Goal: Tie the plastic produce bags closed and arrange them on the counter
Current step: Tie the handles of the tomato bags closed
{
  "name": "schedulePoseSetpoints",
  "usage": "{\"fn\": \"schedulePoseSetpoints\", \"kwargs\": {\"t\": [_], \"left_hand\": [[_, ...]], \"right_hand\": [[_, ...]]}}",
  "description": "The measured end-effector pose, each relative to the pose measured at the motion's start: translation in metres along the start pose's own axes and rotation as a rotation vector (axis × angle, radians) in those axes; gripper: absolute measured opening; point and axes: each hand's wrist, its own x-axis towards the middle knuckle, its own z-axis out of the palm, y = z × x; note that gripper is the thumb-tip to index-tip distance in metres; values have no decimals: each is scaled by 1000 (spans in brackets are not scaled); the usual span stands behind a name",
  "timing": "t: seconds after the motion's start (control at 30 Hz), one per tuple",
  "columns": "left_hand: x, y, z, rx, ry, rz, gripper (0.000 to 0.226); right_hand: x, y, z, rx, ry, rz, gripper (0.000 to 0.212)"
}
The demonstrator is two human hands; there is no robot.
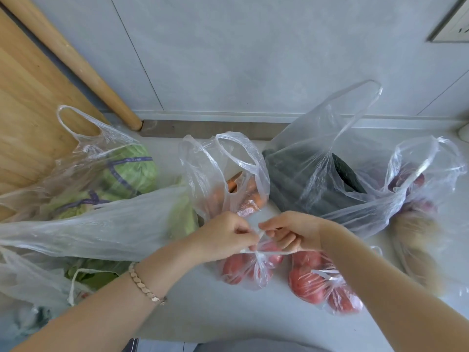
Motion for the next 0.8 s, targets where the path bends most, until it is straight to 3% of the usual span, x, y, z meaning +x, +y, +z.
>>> {"fn": "schedulePoseSetpoints", "kwargs": {"t": [0.1,0.17,0.3,0.37,0.47,0.57,0.63,0.7,0.8], "left_hand": [[-5,1,-5,430,-3,146,35],[-11,-13,-1,610,-7,216,31],[-11,-70,17,690,-150,220,26],[-8,-89,24,641,-106,169,29],[-2,-100,29,608,238,195,35],[7,-91,38,759,207,23,94],[15,-88,45,835,143,-50,100],[23,-88,53,900,129,-51,92],[28,-91,62,914,140,-75,81]], "right_hand": [[-2,-11,-6,-97,58,-35,61],[5,-4,-10,-98,134,-27,56],[34,31,-15,60,302,78,21],[42,42,-11,60,471,20,20],[33,44,0,-365,646,-266,23],[29,55,13,-1044,521,-360,80],[41,72,20,-1451,657,-480,74],[54,83,22,-1494,719,-394,68],[68,97,20,-1540,738,-335,77]]}}
